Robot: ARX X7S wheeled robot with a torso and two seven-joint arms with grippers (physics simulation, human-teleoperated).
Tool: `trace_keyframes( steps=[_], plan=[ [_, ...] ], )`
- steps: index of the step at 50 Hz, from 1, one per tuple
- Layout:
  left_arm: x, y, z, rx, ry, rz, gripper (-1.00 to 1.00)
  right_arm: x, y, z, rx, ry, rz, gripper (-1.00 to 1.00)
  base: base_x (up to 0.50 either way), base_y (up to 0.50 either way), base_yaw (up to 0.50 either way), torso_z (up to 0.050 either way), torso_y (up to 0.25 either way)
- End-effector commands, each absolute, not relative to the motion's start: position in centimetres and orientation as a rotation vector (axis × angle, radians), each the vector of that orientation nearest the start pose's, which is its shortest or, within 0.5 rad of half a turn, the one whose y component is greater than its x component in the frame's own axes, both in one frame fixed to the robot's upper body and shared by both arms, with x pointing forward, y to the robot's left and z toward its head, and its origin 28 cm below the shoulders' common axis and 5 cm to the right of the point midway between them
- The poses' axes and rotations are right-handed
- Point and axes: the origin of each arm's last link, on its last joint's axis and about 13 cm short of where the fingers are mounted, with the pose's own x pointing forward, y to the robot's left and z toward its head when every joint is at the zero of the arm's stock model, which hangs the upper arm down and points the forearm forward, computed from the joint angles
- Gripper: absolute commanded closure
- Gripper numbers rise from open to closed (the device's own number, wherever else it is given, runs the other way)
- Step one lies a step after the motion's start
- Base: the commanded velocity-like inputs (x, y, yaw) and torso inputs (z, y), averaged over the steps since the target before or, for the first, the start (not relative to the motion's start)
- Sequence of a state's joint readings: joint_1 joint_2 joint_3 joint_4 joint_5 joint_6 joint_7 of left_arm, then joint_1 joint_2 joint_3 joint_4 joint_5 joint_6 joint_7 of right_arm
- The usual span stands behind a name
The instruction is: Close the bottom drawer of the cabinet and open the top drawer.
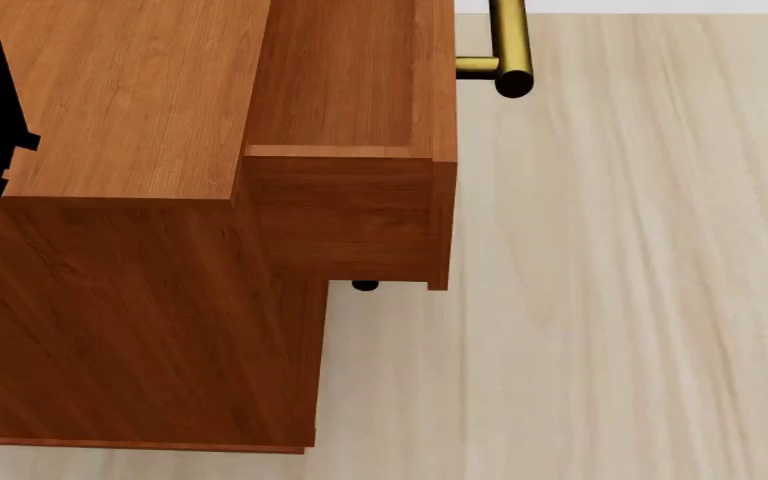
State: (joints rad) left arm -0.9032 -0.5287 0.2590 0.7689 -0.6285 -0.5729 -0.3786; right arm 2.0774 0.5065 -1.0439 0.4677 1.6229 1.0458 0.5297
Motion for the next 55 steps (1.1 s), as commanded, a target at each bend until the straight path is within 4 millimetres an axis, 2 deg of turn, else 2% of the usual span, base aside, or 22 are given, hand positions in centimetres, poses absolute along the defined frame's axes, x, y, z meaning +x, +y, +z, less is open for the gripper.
trace_keyframes(
  steps=[1, 25, 35, 55],
  plan=[
    [22.7, 21.1, 30.8, 0.120, -0.852, -0.252, -1.00, 31.1, -10.5, 46.7, -0.241, 0.188, 0.193, -1.00, 0.00, 0.00, 0.00, 0.000, 0.000],
    [22.6, 21.2, 30.7, 0.123, -0.855, -0.252, -1.00, 32.8, -8.2, 47.5, -0.340, 0.240, 0.230, -1.00, 0.00, 0.00, 0.00, 0.000, 0.000],
    [22.6, 21.3, 30.6, 0.125, -0.853, -0.250, -1.00, 33.7, -7.2, 47.1, -0.384, 0.271, 0.249, -1.00, 0.00, 0.00, 0.00, 0.000, 0.000],
    [22.7, 21.7, 30.3, 0.117, -0.850, -0.238, -1.00, 35.5, -6.4, 45.7, -0.449, 0.344, 0.243, -1.00, 0.00, 0.00, 0.00, 0.000, 0.000]
  ],
)
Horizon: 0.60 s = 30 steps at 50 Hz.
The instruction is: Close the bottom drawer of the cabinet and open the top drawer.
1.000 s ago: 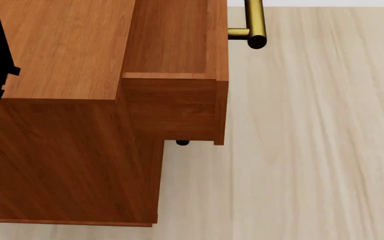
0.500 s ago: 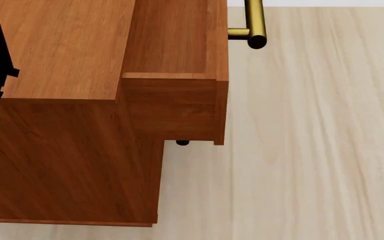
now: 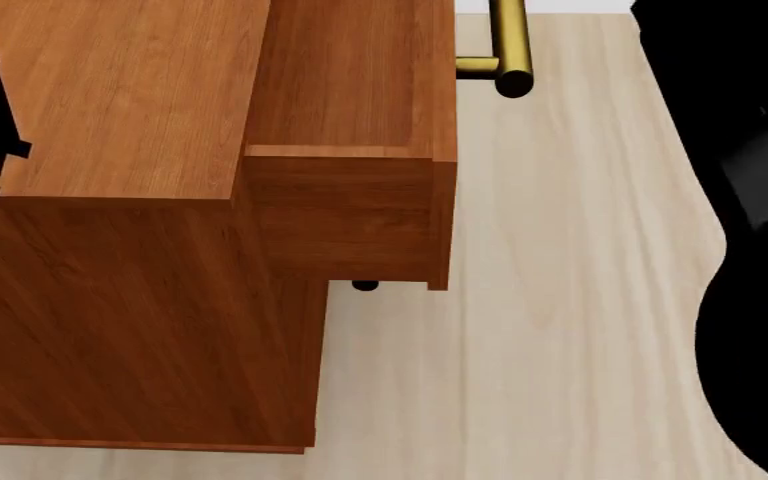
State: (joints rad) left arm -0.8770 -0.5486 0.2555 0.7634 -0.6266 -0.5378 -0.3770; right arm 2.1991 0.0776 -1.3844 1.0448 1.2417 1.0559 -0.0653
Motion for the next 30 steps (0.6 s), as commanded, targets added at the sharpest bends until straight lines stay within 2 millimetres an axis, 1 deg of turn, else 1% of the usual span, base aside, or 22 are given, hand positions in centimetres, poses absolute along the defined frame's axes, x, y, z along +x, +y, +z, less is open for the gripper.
trace_keyframes(
  steps=[1, 10, 26, 30],
  plan=[
    [22.7, 21.7, 30.3, 0.117, -0.850, -0.237, -1.00, 35.5, -6.4, 45.7, -0.452, 0.347, 0.243, -1.00, 0.00, 0.00, 0.00, 0.000, 0.000],
    [22.7, 21.7, 30.2, 0.116, -0.848, -0.238, -1.00, 35.9, -6.4, 44.9, -0.465, 0.376, 0.235, -1.00, 0.00, 0.00, 0.00, 0.000, 0.000],
    [22.8, 21.9, 29.9, 0.116, -0.842, -0.229, -1.00, 37.0, -6.7, 42.5, -0.478, 0.445, 0.240, -1.00, 0.00, 0.00, 0.00, 0.000, 0.000],
    [22.8, 21.9, 29.9, 0.113, -0.842, -0.227, -1.00, 37.1, -6.8, 42.3, -0.479, 0.452, 0.240, -1.00, 0.00, 0.00, 0.00, 0.000, 0.000]
  ],
)
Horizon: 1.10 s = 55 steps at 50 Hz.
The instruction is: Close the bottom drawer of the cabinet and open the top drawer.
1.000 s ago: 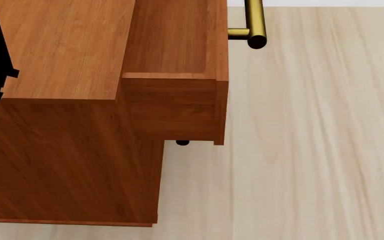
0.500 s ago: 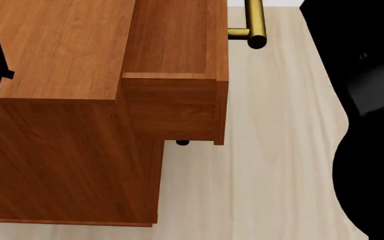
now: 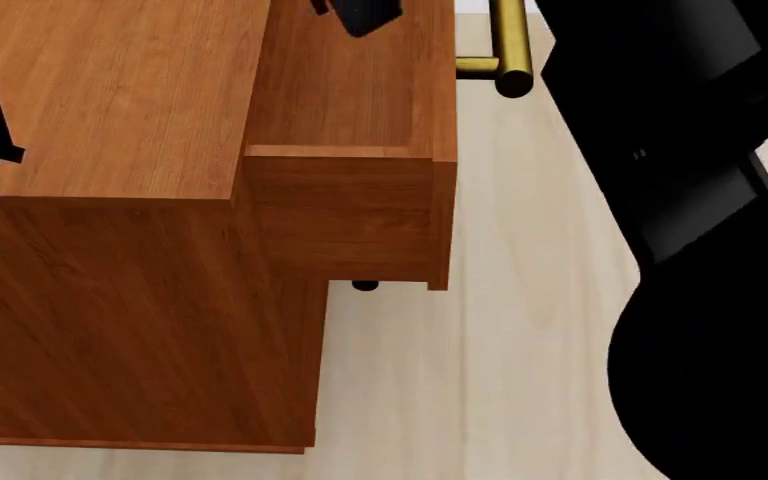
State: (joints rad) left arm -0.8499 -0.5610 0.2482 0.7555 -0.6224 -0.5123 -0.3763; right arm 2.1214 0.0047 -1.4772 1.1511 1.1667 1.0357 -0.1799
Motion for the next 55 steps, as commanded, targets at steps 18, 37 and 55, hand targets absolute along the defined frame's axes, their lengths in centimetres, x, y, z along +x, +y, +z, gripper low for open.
trace_keyframes(
  steps=[18, 37, 55],
  plan=[
    [22.8, 22.0, 29.9, 0.111, -0.842, -0.224, -1.00, 37.7, -7.4, 40.9, -0.483, 0.507, 0.231, -1.00, 0.00, 0.00, 0.00, 0.000, 0.000],
    [22.9, 22.0, 29.7, 0.107, -0.840, -0.224, -1.00, 38.1, -9.9, 40.4, -0.527, 0.566, 0.107, -1.00, 0.00, 0.00, 0.00, 0.000, -0.002],
    [23.0, 22.1, 29.8, 0.103, -0.842, -0.226, -1.00, 37.7, -13.1, 41.1, -0.507, 0.596, -0.007, -1.00, 0.00, 0.00, 0.00, 0.000, -0.006]
  ],
)
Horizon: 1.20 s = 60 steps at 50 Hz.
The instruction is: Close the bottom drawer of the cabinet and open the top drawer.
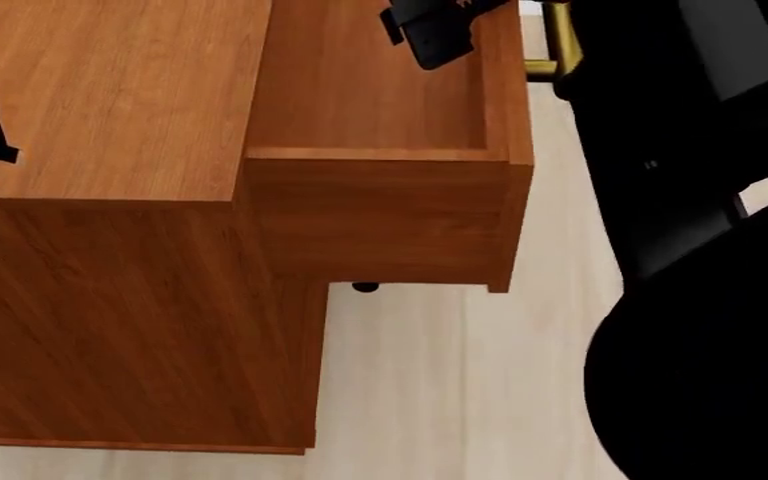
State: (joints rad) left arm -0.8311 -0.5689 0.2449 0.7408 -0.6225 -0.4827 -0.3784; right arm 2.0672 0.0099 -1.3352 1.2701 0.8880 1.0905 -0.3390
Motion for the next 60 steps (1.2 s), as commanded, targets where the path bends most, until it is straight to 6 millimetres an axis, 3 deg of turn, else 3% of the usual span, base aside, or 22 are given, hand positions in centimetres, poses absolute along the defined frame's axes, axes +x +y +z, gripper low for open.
trace_keyframes(
  steps=[1, 60],
  plan=[
    [23.0, 22.1, 29.8, 0.103, -0.843, -0.225, -1.00, 37.6, -13.3, 41.1, -0.503, 0.593, -0.015, -1.00, 0.00, 0.00, 0.00, 0.000, -0.011],
    [23.0, 22.0, 29.9, 0.093, -0.848, -0.227, -1.00, 34.0, -19.9, 41.5, -0.532, 0.680, -0.260, -1.00, 0.00, 0.00, 0.00, 0.000, -0.001]
  ],
)
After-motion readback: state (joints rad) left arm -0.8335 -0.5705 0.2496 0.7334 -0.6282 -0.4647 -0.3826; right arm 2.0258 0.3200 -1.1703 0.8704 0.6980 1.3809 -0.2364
